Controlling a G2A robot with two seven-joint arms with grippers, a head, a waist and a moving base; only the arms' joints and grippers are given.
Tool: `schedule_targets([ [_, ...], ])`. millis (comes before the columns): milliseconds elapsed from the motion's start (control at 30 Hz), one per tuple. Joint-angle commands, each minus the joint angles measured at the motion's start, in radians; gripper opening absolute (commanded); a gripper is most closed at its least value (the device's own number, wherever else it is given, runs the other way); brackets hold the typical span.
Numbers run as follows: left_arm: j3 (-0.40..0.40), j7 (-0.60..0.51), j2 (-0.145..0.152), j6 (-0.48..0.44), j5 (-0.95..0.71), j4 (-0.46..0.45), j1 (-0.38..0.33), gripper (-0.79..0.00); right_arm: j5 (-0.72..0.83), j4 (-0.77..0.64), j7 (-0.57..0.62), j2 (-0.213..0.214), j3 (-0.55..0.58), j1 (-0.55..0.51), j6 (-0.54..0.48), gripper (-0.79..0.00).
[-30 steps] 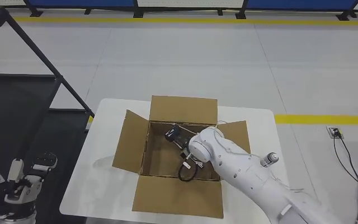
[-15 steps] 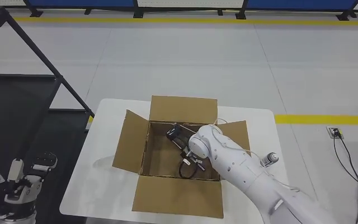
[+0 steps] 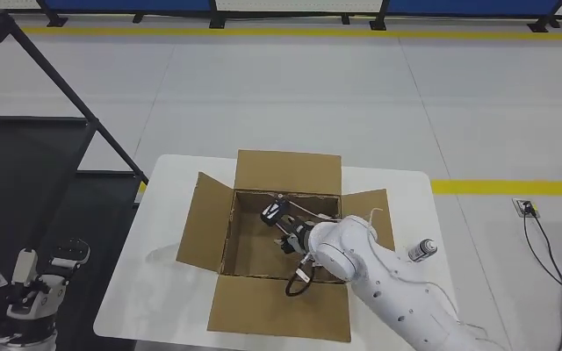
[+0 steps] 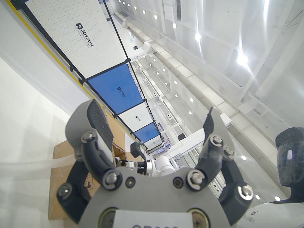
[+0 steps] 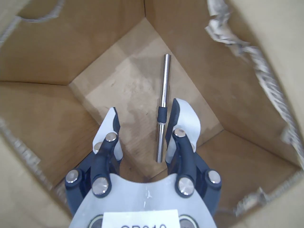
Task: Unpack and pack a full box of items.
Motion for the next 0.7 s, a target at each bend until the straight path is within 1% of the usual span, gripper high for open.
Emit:
schedule_targets([
  [0, 0.0, 0.0, 0.0, 0.0, 0.0, 0.0, 0.0, 0.0, -0.072, -0.169, -0.03, 0.029, 0.09, -0.116, 0.03, -0.465],
  [33, 0.0, 0.0, 0.0, 0.0, 0.0, 0.0, 0.0, 0.0, -0.096, -0.237, -0.049, 0.04, 0.127, -0.166, 0.038, -0.456],
  [67, 0.0, 0.0, 0.0, 0.0, 0.0, 0.0, 0.0, 0.0, -0.116, -0.298, -0.068, 0.051, 0.169, -0.216, 0.045, -0.351],
  [100, 0.0, 0.0, 0.0, 0.0, 0.0, 0.0, 0.0, 0.0, -0.147, -0.356, -0.085, 0.061, 0.214, -0.265, 0.059, -0.163],
  [133, 0.0, 0.0, 0.0, 0.0, 0.0, 0.0, 0.0, 0.0, -0.166, -0.415, -0.104, 0.07, 0.259, -0.317, 0.072, -0.022],
  [167, 0.0, 0.0, 0.0, 0.0, 0.0, 0.0, 0.0, 0.0, -0.172, -0.472, -0.13, 0.079, 0.306, -0.37, 0.076, 0.0],
  [267, 0.0, 0.0, 0.0, 0.0, 0.0, 0.0, 0.0, 0.0, -0.18, -0.607, -0.209, 0.099, 0.463, -0.532, 0.099, 0.0],
  [367, 0.0, 0.0, 0.0, 0.0, 0.0, 0.0, 0.0, 0.0, -0.145, -0.68, -0.291, 0.11, 0.621, -0.68, 0.117, 0.0],
  [400, 0.0, 0.0, 0.0, 0.0, 0.0, 0.0, 0.0, 0.0, -0.122, -0.689, -0.314, 0.113, 0.669, -0.72, 0.111, 0.0],
  [433, 0.0, 0.0, 0.0, 0.0, 0.0, 0.0, 0.0, 0.0, -0.109, -0.688, -0.334, 0.114, 0.722, -0.756, 0.128, 0.0],
  [533, 0.0, 0.0, 0.0, 0.0, 0.0, 0.0, 0.0, 0.0, -0.047, -0.669, -0.365, 0.117, 0.832, -0.832, 0.127, 0.0],
  [600, 0.0, 0.0, 0.0, 0.0, 0.0, 0.0, 0.0, 0.0, -0.006, -0.631, -0.364, 0.119, 0.879, -0.854, 0.109, 0.0],
  [667, 0.0, 0.0, 0.0, 0.0, 0.0, 0.0, 0.0, 0.0, 0.002, -0.57, -0.346, 0.121, 0.909, -0.85, 0.119, 0.0],
])
